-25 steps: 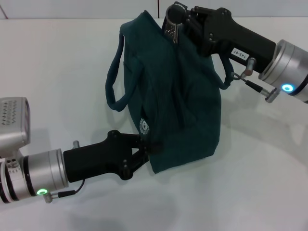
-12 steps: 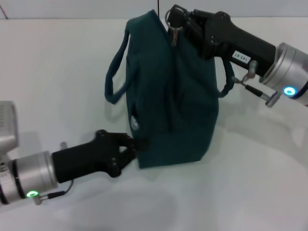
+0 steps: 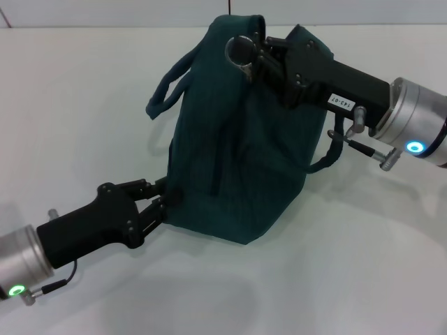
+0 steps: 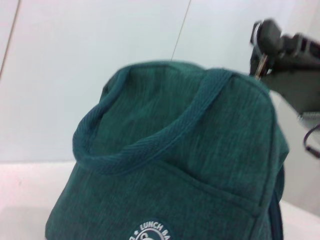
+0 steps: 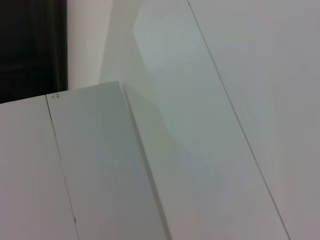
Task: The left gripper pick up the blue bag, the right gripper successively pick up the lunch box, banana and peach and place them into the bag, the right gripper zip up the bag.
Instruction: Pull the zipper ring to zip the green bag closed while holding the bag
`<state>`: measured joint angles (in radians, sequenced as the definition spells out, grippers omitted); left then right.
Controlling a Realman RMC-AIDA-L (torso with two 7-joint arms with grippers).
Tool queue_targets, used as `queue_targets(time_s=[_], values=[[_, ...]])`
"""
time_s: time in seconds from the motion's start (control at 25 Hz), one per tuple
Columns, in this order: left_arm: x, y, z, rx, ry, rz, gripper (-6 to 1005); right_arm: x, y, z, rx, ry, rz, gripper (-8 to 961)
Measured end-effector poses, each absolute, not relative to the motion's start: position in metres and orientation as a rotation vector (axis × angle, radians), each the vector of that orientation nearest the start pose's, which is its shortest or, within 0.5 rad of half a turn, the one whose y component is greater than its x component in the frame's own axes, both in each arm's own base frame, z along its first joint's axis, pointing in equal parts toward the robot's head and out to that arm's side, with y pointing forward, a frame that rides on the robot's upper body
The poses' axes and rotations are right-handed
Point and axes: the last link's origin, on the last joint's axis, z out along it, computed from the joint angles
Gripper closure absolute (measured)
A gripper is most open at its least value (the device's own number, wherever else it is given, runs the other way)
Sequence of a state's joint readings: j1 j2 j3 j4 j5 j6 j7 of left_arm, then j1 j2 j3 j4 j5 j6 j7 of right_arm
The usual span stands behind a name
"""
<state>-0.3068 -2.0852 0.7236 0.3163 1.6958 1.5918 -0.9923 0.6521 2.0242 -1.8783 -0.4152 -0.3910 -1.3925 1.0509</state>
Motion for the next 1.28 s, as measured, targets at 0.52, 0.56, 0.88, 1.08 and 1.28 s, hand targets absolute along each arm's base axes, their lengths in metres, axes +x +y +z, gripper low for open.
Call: queue_targets(time_s=[0.52, 0.56, 0.88, 1.08, 1.28], values=[[-0.291, 0.241, 0.009, -2.347, -0.602, -1.317, 366, 0.147, 0.351, -0.046, -2.487, 0.464, 1.474, 893], [-0.288, 0.244, 0.009, -2.365, -0.599, -1.315, 317, 0.147, 0.352, -0.046, -2.487, 0.465, 1.471, 892], [-0.280, 0.267, 0.004, -2.415, -0.610, -1.252, 176, 0.146, 0.357, -0.045, -2.466, 0.470, 1.459, 890], [-0.275, 0.279, 0.002, -2.409, -0.658, -1.256, 105, 0.146, 0.356, -0.046, -2.466, 0.470, 1.460, 889], [-0.271, 0.283, 0.000, -2.415, -0.708, -1.273, 124, 0.145, 0.356, -0.046, -2.468, 0.467, 1.459, 888]])
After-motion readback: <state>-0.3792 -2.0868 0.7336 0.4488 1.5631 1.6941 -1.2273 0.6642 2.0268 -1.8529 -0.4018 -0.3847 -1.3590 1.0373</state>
